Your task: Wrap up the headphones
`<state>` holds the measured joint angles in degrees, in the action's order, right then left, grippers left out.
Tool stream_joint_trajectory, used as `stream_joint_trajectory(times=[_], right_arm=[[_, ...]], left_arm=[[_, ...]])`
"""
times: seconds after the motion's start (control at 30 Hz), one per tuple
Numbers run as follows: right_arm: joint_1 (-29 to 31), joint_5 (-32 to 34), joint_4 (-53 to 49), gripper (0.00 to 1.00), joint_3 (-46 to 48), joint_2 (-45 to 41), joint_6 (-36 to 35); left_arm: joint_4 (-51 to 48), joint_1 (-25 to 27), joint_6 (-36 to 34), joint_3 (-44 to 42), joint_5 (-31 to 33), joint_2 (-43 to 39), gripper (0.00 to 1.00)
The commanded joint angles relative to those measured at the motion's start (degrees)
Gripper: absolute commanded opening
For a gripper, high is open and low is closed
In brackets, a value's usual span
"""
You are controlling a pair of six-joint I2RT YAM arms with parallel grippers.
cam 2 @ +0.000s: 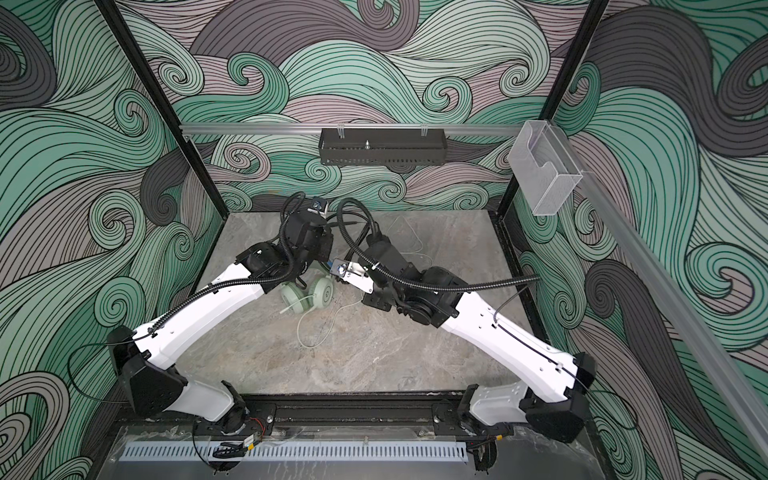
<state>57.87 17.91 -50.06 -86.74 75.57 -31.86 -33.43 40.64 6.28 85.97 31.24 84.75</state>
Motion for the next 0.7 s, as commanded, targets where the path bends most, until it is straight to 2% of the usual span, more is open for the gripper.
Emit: stream_joint_trajectory(times=[0.0, 0.2, 0.53, 0.67], right_arm=[[3.12, 3.41, 3.70, 0.00, -0.59, -2.28, -6.42], [7.60, 4.14, 5.84, 0.00, -2.69, -1.77, -9.91], [8.05, 9.71, 4.18, 0.00, -5.03, 1.84, -15.31], [8.24, 9.17, 4.02, 0.00, -4.80, 2.26, -14.91]], left_arm=[[-7.85, -0.48, -2.66, 3.10, -4.18, -1.34, 0.00], [-12.93, -0.48, -1.63, 5.08, -12.12, -0.91, 0.00], [-12.96, -0.15, -5.40, 0.58, -24.12, -6.53, 0.00], [-12.20, 0.07, -6.55, -1.26, -27.02, -8.78, 0.00]])
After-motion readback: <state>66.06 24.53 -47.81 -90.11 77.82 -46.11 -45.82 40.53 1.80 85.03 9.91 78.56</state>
